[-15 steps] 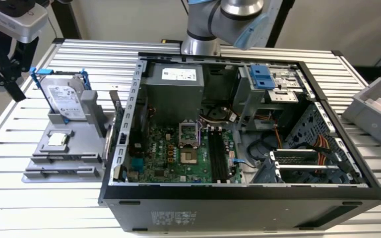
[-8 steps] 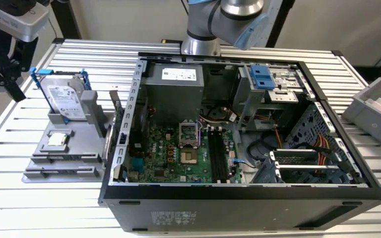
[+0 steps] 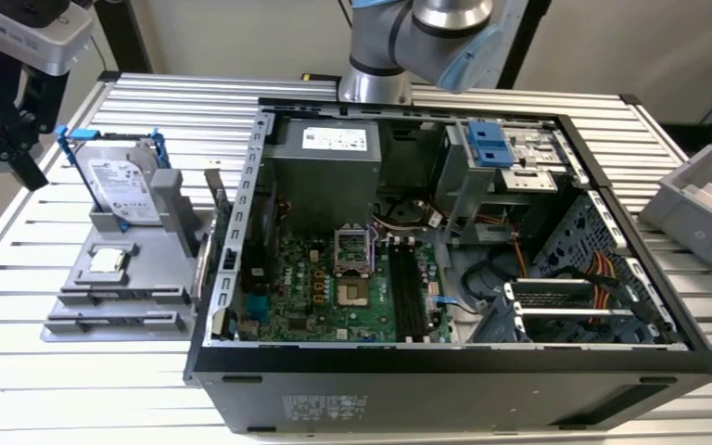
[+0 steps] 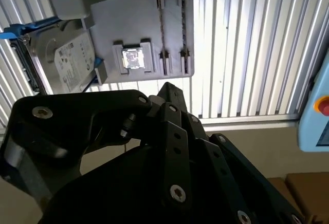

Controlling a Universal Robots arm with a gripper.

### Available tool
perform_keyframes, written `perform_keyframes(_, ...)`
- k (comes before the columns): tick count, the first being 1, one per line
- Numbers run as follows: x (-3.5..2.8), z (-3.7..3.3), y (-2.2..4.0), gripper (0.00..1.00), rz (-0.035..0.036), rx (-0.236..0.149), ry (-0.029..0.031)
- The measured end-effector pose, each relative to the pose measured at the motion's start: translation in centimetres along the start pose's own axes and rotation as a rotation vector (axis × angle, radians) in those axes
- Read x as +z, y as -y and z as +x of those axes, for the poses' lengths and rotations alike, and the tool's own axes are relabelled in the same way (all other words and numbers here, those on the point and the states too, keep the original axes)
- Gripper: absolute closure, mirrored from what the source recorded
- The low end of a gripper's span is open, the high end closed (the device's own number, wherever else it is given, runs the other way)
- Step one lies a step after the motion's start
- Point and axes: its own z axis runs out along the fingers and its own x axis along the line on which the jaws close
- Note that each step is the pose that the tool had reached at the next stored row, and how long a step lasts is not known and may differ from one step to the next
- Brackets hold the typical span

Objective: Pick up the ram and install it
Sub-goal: 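Pick up the ram and move it above insertion slot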

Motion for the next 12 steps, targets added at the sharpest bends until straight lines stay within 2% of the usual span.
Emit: perform_keyframes(12,0.0,0.0,0.0,1.0,-0.0011,-0.051,-0.0028)
